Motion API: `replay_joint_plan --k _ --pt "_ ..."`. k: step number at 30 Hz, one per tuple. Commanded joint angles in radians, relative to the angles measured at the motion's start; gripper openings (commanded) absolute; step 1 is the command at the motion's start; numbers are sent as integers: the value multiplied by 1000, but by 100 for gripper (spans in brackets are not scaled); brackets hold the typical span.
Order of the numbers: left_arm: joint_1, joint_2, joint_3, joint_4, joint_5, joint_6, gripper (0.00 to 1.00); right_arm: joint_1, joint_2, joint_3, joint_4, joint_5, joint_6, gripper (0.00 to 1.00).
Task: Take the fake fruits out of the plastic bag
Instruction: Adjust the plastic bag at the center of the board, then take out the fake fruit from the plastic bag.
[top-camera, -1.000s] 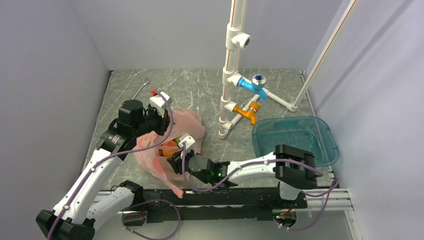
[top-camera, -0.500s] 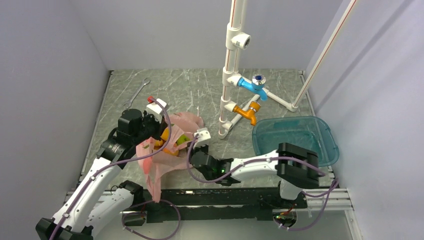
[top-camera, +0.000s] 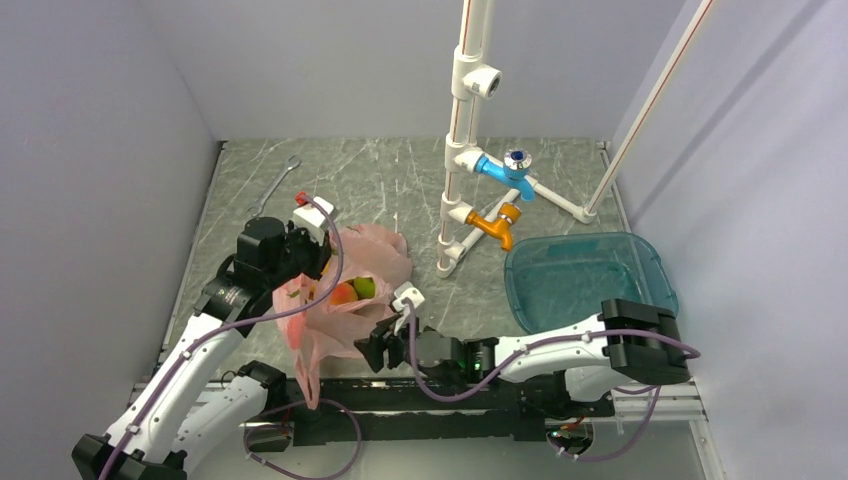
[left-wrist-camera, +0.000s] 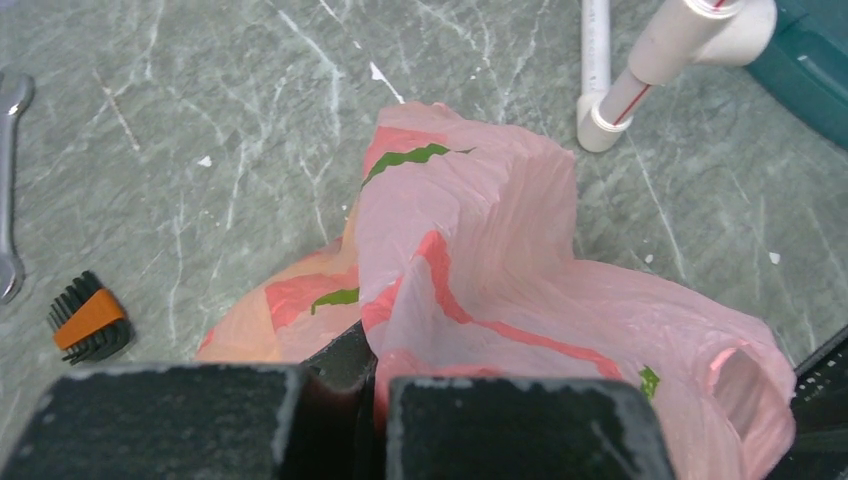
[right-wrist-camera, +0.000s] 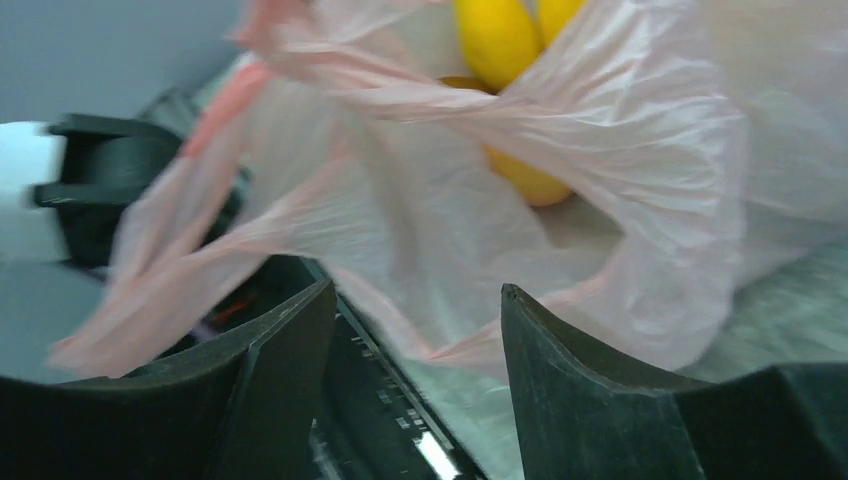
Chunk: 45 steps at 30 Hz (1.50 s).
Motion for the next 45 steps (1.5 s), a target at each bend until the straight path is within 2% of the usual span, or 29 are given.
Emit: replay_joint_plan --k 1,4,6,8,12,16,21,25,31,35,45 --pt "2 5 14 43 101 5 0 2 -37 -65 297 -215 27 65" --pt "0 4 14 46 137 8 0 2 38 12 326 -308 -3 65" --pt "0 -1 6 55 150 9 0 2 101 97 303 -365 -31 59" --pt "0 -2 7 57 147 8 0 4 151 166 282 -328 -54 52" --pt "-1 -11 6 52 148 10 0 -32 226 225 249 -152 -82 44" --pt "-7 -15 -1 60 152 15 0 -106 301 291 195 -171 -115 42" --pt "-10 -9 -1 57 140 18 0 -139 397 361 147 -119 -193 46" --pt "-16 -19 -6 61 118 16 0 -167 455 407 65 -71 -186 48" --pt "-16 -28 -5 56 84 18 0 -175 534 436 61 -26 -277 66" --pt "-16 -23 -3 53 69 19 0 -179 550 412 118 21 -306 67" --pt "-16 12 3 50 61 16 0 -186 476 387 201 10 -344 69"
